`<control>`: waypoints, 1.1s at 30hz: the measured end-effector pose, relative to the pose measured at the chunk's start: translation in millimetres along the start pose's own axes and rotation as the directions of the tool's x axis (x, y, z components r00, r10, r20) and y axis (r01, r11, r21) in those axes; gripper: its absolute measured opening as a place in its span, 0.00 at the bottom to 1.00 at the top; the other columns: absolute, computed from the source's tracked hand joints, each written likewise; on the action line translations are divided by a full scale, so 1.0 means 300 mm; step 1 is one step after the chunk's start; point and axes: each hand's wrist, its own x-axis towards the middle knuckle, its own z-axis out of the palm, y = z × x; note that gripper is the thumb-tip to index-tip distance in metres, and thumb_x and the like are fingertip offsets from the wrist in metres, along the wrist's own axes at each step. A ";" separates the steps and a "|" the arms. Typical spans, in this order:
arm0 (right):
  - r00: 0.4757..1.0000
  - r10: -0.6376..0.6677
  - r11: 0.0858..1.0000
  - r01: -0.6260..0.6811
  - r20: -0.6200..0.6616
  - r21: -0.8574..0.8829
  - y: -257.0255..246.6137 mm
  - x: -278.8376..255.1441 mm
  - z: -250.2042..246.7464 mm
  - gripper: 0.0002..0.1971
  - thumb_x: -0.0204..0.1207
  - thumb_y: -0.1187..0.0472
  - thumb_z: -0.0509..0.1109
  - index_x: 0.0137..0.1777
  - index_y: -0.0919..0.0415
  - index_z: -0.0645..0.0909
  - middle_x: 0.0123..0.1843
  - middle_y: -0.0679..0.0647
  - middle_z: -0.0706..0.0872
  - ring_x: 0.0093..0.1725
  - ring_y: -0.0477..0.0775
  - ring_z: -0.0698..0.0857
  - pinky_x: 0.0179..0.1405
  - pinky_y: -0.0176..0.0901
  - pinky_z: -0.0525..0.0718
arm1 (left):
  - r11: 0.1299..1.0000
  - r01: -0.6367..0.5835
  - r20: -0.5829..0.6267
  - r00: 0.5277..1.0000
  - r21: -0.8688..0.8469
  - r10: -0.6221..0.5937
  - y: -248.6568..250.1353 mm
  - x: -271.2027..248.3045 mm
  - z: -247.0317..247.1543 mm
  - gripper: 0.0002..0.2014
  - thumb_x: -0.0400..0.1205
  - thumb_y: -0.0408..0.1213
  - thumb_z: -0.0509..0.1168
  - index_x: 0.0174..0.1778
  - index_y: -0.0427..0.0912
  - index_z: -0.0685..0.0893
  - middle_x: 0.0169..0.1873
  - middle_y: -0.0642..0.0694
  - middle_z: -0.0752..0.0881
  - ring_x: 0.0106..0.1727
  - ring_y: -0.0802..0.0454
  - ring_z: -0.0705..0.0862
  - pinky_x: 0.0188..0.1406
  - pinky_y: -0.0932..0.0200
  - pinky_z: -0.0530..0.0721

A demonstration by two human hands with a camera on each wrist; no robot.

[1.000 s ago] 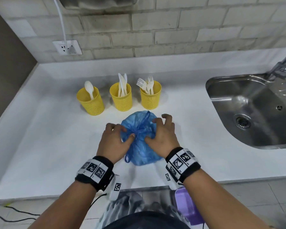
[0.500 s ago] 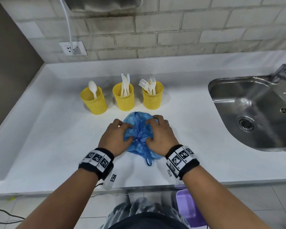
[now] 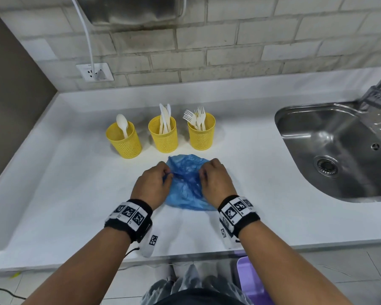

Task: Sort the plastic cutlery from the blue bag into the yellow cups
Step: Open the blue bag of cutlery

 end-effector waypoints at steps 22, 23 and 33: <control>0.995 0.044 0.979 -0.026 -0.086 0.201 -0.086 0.018 -0.188 0.24 0.64 0.71 0.62 0.61 0.55 0.82 0.56 0.53 0.84 0.56 0.61 0.84 0.54 0.59 0.83 | 0.783 0.201 0.047 0.975 -0.589 -0.215 0.188 0.135 -0.156 0.15 0.89 0.42 0.61 0.38 0.42 0.84 0.30 0.46 0.88 0.35 0.47 0.87 0.42 0.51 0.83; 1.000 0.016 0.989 -0.013 -0.017 0.145 -0.105 0.021 -0.196 0.25 0.65 0.70 0.63 0.62 0.52 0.82 0.57 0.50 0.84 0.58 0.59 0.84 0.57 0.59 0.81 | 0.767 0.205 0.075 0.977 -0.608 -0.201 0.199 0.140 -0.160 0.15 0.89 0.40 0.60 0.38 0.41 0.83 0.28 0.45 0.87 0.32 0.47 0.85 0.39 0.54 0.81; 0.986 0.062 0.998 -0.062 0.157 -0.004 -0.153 0.042 -0.284 0.18 0.74 0.42 0.58 0.58 0.46 0.79 0.54 0.46 0.76 0.53 0.56 0.80 0.59 0.59 0.74 | 0.666 0.275 0.139 0.958 -0.693 -0.251 0.178 0.124 -0.164 0.16 0.85 0.53 0.63 0.45 0.42 0.78 0.32 0.42 0.70 0.32 0.48 0.70 0.34 0.52 0.69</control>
